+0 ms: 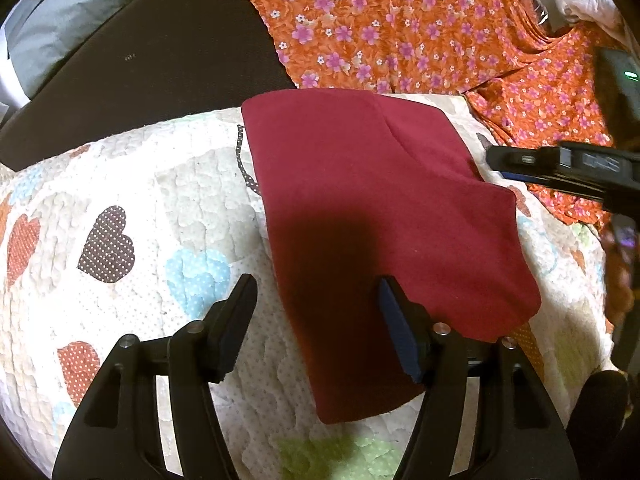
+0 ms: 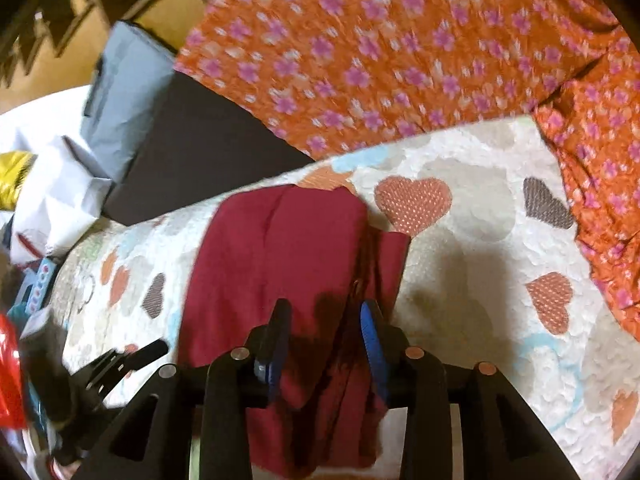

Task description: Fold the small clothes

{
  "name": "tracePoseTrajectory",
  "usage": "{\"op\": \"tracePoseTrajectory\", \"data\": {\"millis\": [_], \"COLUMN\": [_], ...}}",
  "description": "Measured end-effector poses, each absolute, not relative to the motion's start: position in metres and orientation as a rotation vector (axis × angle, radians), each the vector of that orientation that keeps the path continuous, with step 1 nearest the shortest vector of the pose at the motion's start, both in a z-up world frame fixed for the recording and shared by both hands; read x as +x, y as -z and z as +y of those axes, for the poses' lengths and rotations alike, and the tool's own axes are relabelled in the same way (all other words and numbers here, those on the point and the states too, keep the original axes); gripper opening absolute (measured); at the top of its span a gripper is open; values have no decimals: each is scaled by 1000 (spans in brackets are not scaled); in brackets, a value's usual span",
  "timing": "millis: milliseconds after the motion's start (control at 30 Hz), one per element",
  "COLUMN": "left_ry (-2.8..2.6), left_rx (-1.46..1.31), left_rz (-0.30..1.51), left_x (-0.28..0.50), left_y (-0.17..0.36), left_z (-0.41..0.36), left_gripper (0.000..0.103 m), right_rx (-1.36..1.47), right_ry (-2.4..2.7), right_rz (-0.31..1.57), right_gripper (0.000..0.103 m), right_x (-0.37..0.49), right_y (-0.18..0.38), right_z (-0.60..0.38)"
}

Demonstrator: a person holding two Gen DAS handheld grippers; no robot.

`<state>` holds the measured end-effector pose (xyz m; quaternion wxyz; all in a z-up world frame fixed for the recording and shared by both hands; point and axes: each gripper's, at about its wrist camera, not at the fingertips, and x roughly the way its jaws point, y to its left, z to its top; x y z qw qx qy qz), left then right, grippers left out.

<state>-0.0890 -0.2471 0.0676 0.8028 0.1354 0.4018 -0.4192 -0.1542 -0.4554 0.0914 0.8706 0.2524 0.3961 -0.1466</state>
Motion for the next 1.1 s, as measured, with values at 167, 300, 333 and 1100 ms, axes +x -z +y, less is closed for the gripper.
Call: {"op": "tracePoseTrajectory", "data": {"millis": [167,300,333,1100], "left_ry": [899,902,902,925], "left_rx": [274,262,260,223], "left_rz": [873,885,886,901], "left_x": [-86,-84,-84,-82], "left_y": [-66,-64,-64,-67], "left_z": [-246,-247,-247,-246], "left_gripper": [68,69,69,71], "right_rx": [632,647,644,467], "right_ry": [300,279,279,348], "right_rz": [862,867,857,815], "right_gripper": [42,42,37,11], "right_x": [-130,-117,-115,-135], "right_y": [-62,-50,-49,-61], "right_z": [-474,-476,-477,-479]}}
